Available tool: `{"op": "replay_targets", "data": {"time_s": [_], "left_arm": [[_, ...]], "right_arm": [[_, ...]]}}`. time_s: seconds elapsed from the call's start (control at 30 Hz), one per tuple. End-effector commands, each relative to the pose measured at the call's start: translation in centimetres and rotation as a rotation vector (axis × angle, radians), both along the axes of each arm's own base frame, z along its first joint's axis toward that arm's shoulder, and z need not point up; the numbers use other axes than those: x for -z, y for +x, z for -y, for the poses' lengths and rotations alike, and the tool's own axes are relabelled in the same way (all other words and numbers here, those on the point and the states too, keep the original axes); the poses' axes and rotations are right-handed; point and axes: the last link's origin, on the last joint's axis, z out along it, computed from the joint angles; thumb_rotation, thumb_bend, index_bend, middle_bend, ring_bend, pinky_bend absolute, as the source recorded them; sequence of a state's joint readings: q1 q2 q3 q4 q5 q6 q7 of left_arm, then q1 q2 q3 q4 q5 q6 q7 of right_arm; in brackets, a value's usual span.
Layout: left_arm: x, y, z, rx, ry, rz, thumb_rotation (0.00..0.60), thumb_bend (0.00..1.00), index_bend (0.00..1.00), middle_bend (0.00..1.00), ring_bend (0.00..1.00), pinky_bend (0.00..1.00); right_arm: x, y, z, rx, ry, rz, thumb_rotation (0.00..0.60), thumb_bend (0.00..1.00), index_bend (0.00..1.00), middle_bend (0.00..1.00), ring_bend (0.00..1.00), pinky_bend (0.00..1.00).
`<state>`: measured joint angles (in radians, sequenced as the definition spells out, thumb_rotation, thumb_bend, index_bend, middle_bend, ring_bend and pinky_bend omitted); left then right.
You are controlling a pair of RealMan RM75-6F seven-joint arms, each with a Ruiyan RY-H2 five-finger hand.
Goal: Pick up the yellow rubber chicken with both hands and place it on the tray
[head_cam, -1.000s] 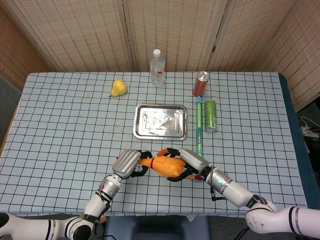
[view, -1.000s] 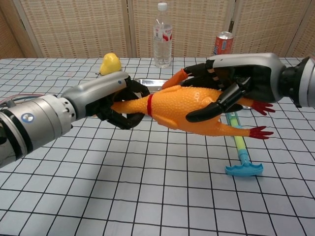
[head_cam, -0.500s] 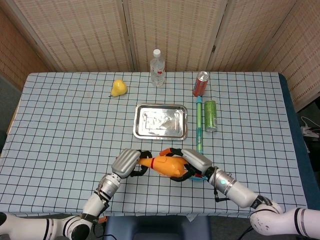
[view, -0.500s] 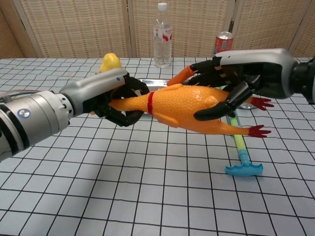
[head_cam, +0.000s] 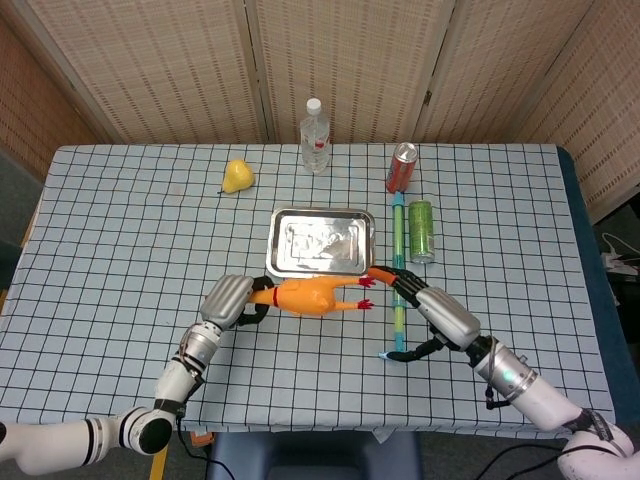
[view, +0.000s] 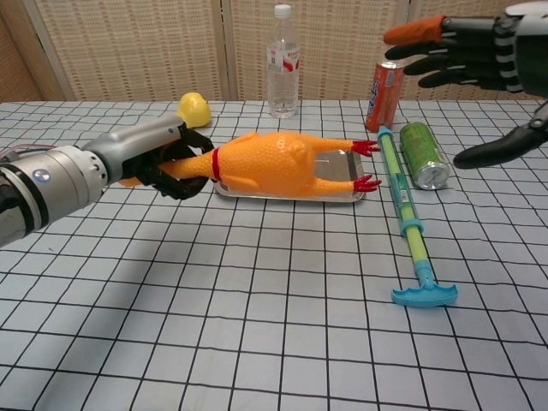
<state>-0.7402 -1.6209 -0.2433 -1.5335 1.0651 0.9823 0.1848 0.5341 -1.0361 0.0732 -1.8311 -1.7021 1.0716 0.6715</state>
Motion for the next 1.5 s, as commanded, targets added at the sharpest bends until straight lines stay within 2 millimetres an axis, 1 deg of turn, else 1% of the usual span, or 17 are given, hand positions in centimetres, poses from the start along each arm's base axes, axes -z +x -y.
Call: {"op": "replay_targets", "data": {"time_s": [0.03, 0.17, 0.33, 0.43, 0.6, 0.7, 0.73, 0.77, 0.8, 0.83, 0.87, 0.93, 1.0, 1.07, 1.13, 1.37, 1.5], "left_arm": [[2.0, 0.2, -2.3, -0.021, -0.017, 0.001, 0.6, 0.74, 0.82, 0.69, 0.53, 0.59], [4.4, 1.0, -4.8, -0.039, -0.03, -0.007, 0.6, 0.73, 0.82, 0.69, 0.53, 0.59], [6.9, 2.2, -8.1, -0.047, -0.01, -0.033, 0.6, 0.72, 0.82, 0.69, 0.53, 0.58], [7.6, 2.5, -9.6, -0.054, 0.003, -0.047, 0.6, 0.71, 0.82, 0.69, 0.53, 0.58], [7.7, 2.6, -11.7, -0.069, 0.028, -0.065, 0.6, 0.69, 0.79, 0.69, 0.53, 0.58], [7.8, 2.5, -12.0, -0.077, 0.023, -0.064, 0.6, 0.64, 0.65, 0.65, 0.52, 0.56], [7.8, 2.5, -12.0, -0.08, 0.021, -0.063, 0.6, 0.62, 0.5, 0.6, 0.5, 0.56], [7.8, 2.4, -12.1, -0.083, 0.018, -0.062, 0.6, 0.59, 0.32, 0.51, 0.47, 0.56], [8.0, 2.4, -12.1, -0.093, -0.001, -0.049, 0.6, 0.57, 0.18, 0.44, 0.44, 0.55], [8.1, 2.6, -12.2, -0.098, -0.011, -0.026, 0.6, 0.55, 0.03, 0.33, 0.38, 0.55], [8.0, 2.8, -12.4, -0.093, -0.005, -0.012, 0.6, 0.54, 0.0, 0.27, 0.34, 0.54], [7.8, 3.1, -12.5, -0.076, 0.008, 0.001, 0.6, 0.51, 0.0, 0.15, 0.25, 0.48], [7.6, 3.4, -12.7, -0.051, 0.023, 0.006, 0.6, 0.48, 0.0, 0.05, 0.15, 0.42], [7.5, 3.8, -12.8, -0.034, 0.034, 0.008, 0.6, 0.46, 0.0, 0.01, 0.07, 0.36], [7.3, 4.2, -12.9, -0.016, 0.043, 0.009, 0.6, 0.44, 0.0, 0.0, 0.02, 0.31], [7.2, 4.7, -12.6, 0.016, 0.024, 0.03, 0.6, 0.42, 0.0, 0.0, 0.0, 0.26], [6.4, 5.0, -11.9, 0.073, 0.039, 0.049, 0.6, 0.42, 0.0, 0.0, 0.0, 0.24]], "right_arm": [[-1.9, -4.4, -2.1, 0.019, -0.077, -0.077, 0.6, 0.05, 0.0, 0.0, 0.0, 0.0], [-2.2, -7.0, -2.9, 0.053, -0.09, -0.114, 0.6, 0.05, 0.0, 0.0, 0.0, 0.0], [-2.3, -9.5, -2.8, 0.094, -0.078, -0.167, 0.6, 0.05, 0.0, 0.0, 0.0, 0.0], [-2.3, -10.3, -2.3, 0.108, -0.076, -0.186, 0.6, 0.05, 0.0, 0.0, 0.0, 0.0], [-2.1, -12.0, -1.2, 0.149, -0.064, -0.22, 0.6, 0.05, 0.0, 0.0, 0.0, 0.0], [-2.0, -12.2, -0.9, 0.156, -0.061, -0.219, 0.6, 0.05, 0.0, 0.0, 0.0, 0.0], [-1.9, -12.2, -0.9, 0.158, -0.06, -0.218, 0.6, 0.05, 0.0, 0.0, 0.0, 0.0], [-1.9, -12.3, -0.8, 0.16, -0.059, -0.218, 0.6, 0.05, 0.0, 0.0, 0.0, 0.0], [-1.8, -12.4, -0.6, 0.167, -0.055, -0.215, 0.6, 0.05, 0.0, 0.0, 0.0, 0.0], [-1.4, -12.7, -0.3, 0.184, -0.031, -0.206, 0.6, 0.05, 0.0, 0.0, 0.0, 0.0], [-1.2, -12.9, 0.0, 0.187, -0.023, -0.203, 0.6, 0.05, 0.0, 0.0, 0.0, 0.0], [-1.2, -13.1, 0.1, 0.187, -0.02, -0.197, 0.6, 0.05, 0.0, 0.0, 0.0, 0.0], [-1.2, -13.2, 0.2, 0.186, -0.018, -0.19, 0.6, 0.05, 0.0, 0.0, 0.0, 0.0], [-1.3, -13.2, 0.1, 0.182, -0.018, -0.184, 0.6, 0.05, 0.0, 0.0, 0.0, 0.0], [-1.4, -13.2, 0.0, 0.178, -0.017, -0.178, 0.6, 0.05, 0.0, 0.0, 0.0, 0.0], [-2.4, -13.2, -0.6, 0.177, -0.039, -0.153, 0.6, 0.05, 0.0, 0.0, 0.0, 0.0], [-2.9, -13.1, -1.2, 0.168, -0.066, -0.152, 0.6, 0.05, 0.0, 0.0, 0.0, 0.0]]}}
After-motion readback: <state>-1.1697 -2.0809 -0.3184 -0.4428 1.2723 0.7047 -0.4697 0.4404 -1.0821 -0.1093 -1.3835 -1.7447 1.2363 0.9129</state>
